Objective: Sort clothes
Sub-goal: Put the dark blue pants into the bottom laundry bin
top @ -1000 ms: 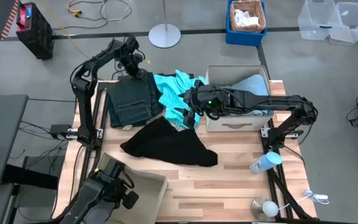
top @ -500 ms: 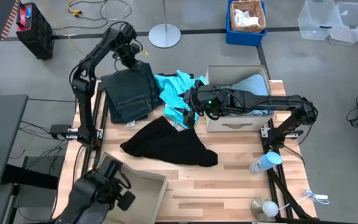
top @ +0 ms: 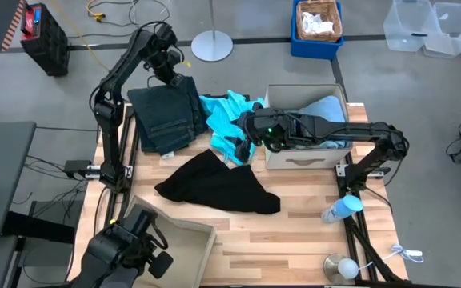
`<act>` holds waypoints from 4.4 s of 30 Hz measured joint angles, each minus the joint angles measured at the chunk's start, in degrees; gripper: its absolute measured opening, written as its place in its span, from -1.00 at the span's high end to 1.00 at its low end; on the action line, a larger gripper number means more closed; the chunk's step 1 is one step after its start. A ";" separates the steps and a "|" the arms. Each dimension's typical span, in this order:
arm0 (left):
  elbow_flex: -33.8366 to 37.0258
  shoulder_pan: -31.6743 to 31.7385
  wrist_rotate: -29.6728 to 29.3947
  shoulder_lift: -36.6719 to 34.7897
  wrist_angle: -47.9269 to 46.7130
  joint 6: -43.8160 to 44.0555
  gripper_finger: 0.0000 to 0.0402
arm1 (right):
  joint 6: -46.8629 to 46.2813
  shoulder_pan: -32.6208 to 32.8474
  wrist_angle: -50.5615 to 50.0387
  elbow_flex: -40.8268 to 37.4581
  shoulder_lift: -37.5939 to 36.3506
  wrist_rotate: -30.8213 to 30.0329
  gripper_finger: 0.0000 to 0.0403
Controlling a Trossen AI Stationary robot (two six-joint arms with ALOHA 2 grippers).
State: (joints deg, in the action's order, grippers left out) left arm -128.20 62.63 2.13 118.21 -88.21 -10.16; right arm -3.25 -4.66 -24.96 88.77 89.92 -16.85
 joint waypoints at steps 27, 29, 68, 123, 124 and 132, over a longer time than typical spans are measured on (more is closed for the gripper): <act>-0.04 -0.31 0.08 0.00 -1.05 0.15 0.96 | -12.25 -11.63 -11.72 7.91 25.29 3.42 -0.37; -0.04 -0.33 0.15 0.00 -1.05 0.19 0.96 | -13.48 -11.77 -13.57 9.34 27.53 3.40 -0.37; -0.02 -0.36 0.50 -1.52 -1.14 2.62 0.96 | -18.16 -12.09 -18.05 11.56 39.61 20.23 -0.37; -0.02 -24.47 2.11 -47.62 17.39 8.38 0.97 | -18.28 -11.98 -16.56 11.43 39.68 19.97 -0.37; -0.02 -25.04 2.63 -47.95 18.00 8.20 0.97 | -18.29 -11.98 -16.56 11.43 39.68 19.96 -0.37; -0.02 -28.70 8.60 -49.61 20.28 4.94 0.98 | -18.38 -11.98 -16.58 11.43 39.68 19.95 -0.37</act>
State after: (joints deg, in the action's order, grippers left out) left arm -128.22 33.94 10.73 68.60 -67.92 -5.22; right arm -21.63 -16.64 -41.54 100.20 129.60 3.09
